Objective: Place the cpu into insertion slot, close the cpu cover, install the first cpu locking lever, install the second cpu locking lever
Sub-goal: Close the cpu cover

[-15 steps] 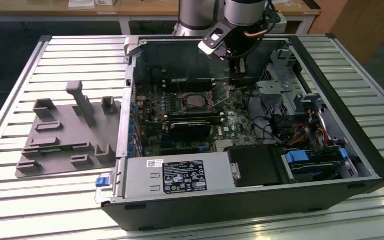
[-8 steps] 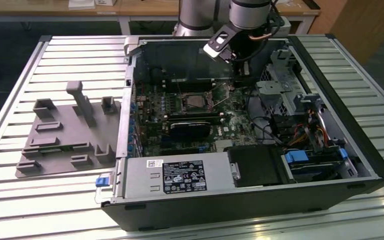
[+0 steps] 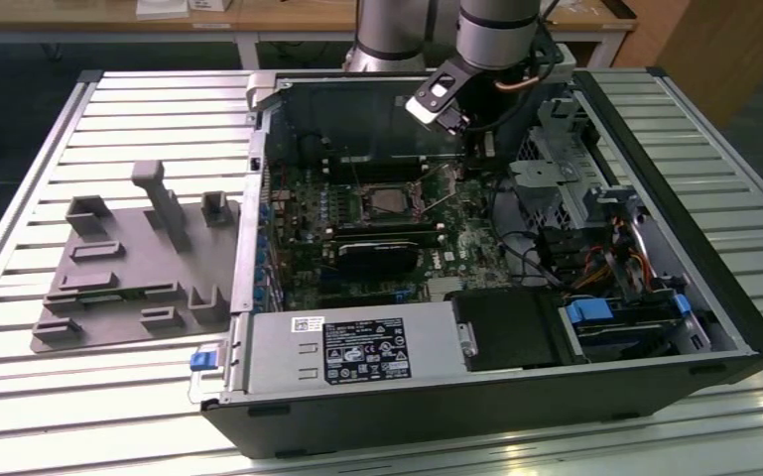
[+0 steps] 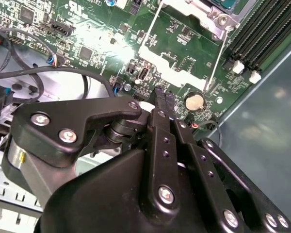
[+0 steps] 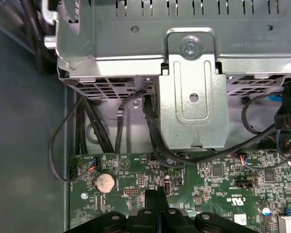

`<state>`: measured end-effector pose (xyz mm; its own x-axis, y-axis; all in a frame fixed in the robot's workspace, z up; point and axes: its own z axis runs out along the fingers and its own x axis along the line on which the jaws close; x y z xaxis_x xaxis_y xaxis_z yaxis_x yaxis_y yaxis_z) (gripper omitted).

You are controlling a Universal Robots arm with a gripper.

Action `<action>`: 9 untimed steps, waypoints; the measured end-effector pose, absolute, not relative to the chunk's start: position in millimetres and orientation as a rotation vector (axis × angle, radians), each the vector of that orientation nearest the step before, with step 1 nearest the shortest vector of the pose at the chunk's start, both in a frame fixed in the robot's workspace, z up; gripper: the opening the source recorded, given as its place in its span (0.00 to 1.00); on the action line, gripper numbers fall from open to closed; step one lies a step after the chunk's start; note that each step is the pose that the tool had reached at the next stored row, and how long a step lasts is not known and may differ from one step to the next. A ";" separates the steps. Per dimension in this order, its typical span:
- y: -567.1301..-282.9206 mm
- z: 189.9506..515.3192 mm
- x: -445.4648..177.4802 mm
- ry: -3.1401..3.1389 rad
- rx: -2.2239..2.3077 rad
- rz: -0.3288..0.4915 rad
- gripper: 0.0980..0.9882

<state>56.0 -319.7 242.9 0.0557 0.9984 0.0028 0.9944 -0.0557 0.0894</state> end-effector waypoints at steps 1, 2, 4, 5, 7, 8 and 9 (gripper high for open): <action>-319.7 241.6 56.2 2.114 2.236 0.097 0.00; -319.7 240.4 56.5 2.114 2.236 0.097 0.00; -319.7 239.4 56.7 2.114 2.236 0.096 0.00; -319.8 239.4 56.7 2.114 2.236 0.096 0.00; -319.7 239.4 56.8 2.115 2.236 0.096 0.00; -319.7 239.3 56.8 2.115 2.236 0.097 0.00; -319.7 239.3 56.8 2.115 2.236 0.097 0.00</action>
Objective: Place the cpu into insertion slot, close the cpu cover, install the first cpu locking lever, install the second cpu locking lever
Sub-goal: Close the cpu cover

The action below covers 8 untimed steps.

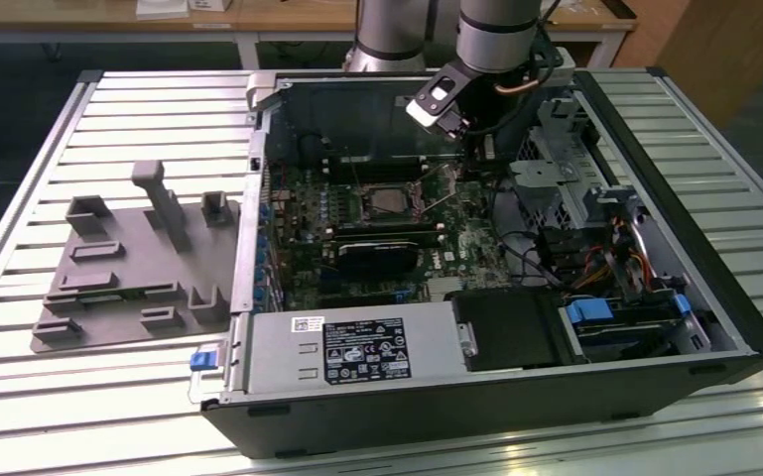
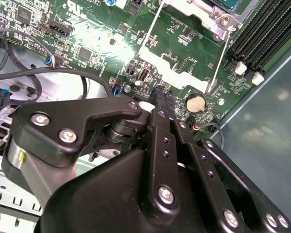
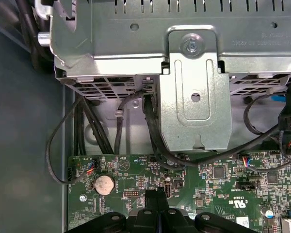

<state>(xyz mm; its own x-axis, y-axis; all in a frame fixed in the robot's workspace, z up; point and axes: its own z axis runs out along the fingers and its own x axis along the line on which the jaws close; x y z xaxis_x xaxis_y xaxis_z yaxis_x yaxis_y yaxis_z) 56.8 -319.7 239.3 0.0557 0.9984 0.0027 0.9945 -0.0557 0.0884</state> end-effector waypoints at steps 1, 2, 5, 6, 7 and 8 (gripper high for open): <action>-319.7 239.3 56.8 2.115 2.236 0.097 0.00; -319.7 239.2 56.9 2.116 2.237 0.095 0.00; -319.7 239.1 56.9 2.124 2.246 0.075 0.00; -319.7 239.1 56.9 2.125 2.247 0.074 0.00; -319.7 239.1 56.9 2.125 2.247 0.073 0.00; -319.7 239.1 56.9 2.125 2.248 0.072 0.00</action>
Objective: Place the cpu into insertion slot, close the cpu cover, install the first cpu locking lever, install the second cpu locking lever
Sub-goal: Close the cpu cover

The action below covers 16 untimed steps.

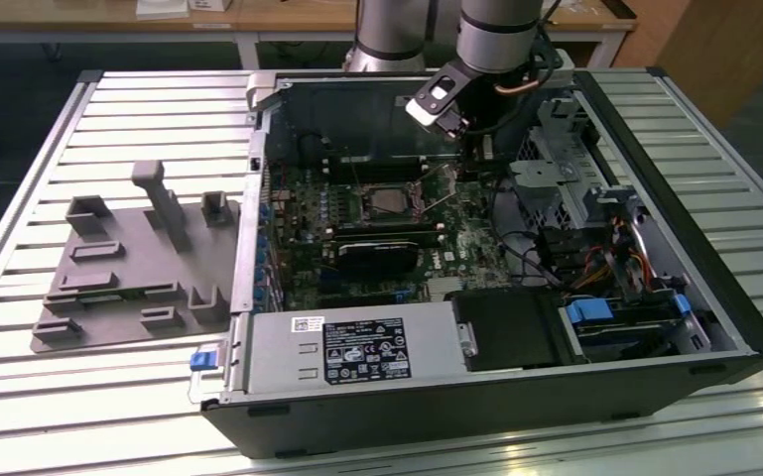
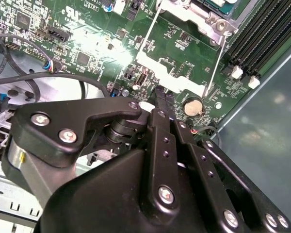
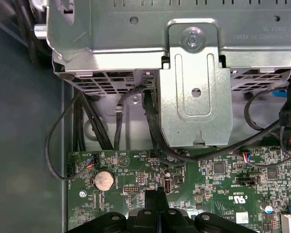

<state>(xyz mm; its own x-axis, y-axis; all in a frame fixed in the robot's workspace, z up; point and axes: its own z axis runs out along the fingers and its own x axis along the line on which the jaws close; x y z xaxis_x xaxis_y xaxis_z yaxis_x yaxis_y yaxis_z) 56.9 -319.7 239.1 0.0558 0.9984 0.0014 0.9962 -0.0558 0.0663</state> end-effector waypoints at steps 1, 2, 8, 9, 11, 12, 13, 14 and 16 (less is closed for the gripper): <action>-319.7 239.0 56.9 2.126 2.248 0.071 0.00; -319.7 239.0 56.9 2.126 2.248 0.071 0.00; -319.7 234.8 56.9 2.126 2.248 0.071 0.00; -319.7 234.9 56.9 2.126 2.248 0.070 0.00; -319.7 234.8 56.9 2.126 2.248 0.069 0.00; -319.7 234.8 56.9 2.126 2.248 0.069 0.00; -319.7 234.8 56.9 2.127 2.249 0.066 0.00; -319.7 234.8 56.9 2.129 2.252 0.061 0.00; -319.7 234.7 57.0 2.135 2.258 0.047 0.00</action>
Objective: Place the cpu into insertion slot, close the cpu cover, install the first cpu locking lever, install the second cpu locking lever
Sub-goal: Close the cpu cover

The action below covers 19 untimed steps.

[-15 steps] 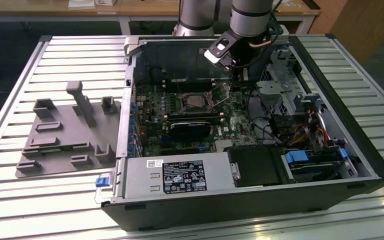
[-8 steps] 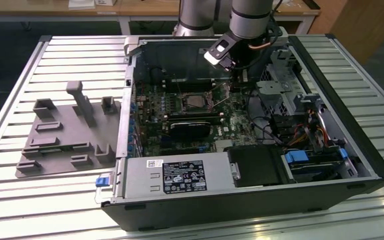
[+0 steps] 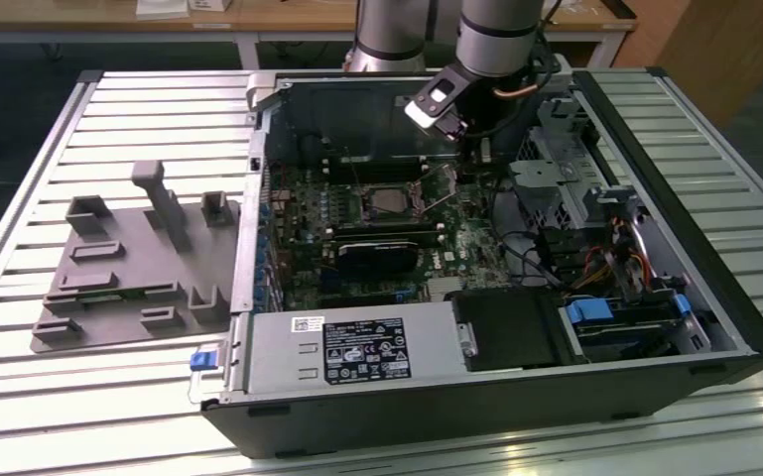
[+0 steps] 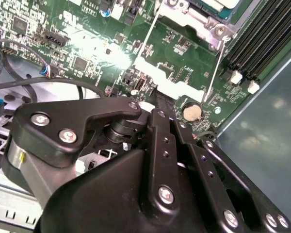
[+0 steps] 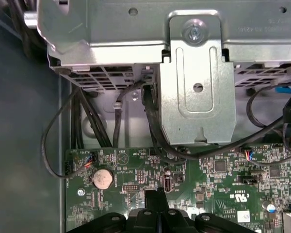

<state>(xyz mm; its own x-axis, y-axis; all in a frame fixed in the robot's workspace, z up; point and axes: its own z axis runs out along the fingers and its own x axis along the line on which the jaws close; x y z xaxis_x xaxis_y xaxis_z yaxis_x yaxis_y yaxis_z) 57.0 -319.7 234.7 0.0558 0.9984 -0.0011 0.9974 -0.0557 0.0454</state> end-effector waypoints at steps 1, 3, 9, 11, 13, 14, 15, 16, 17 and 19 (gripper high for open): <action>-319.7 234.7 57.0 2.138 2.261 0.041 0.00; -319.7 234.7 57.1 2.144 2.267 0.027 0.00; -319.7 234.5 57.5 2.169 2.293 -0.032 0.00; -319.7 234.3 57.6 2.185 2.310 -0.075 0.00; -319.7 234.3 57.6 2.187 2.312 -0.079 0.00; -319.7 234.3 57.6 2.187 2.312 -0.079 0.00; -319.7 234.3 57.6 2.187 2.312 -0.079 0.00; -319.7 234.3 57.6 2.187 2.312 -0.079 0.00; -319.7 234.3 57.7 2.187 2.312 -0.079 0.00; -319.7 234.3 57.7 2.187 2.312 -0.079 0.00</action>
<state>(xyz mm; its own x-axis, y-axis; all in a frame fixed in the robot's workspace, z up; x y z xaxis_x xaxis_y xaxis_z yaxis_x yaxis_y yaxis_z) 57.7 -319.7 234.3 0.0553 0.9984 -0.0072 0.9964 -0.0556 -0.0641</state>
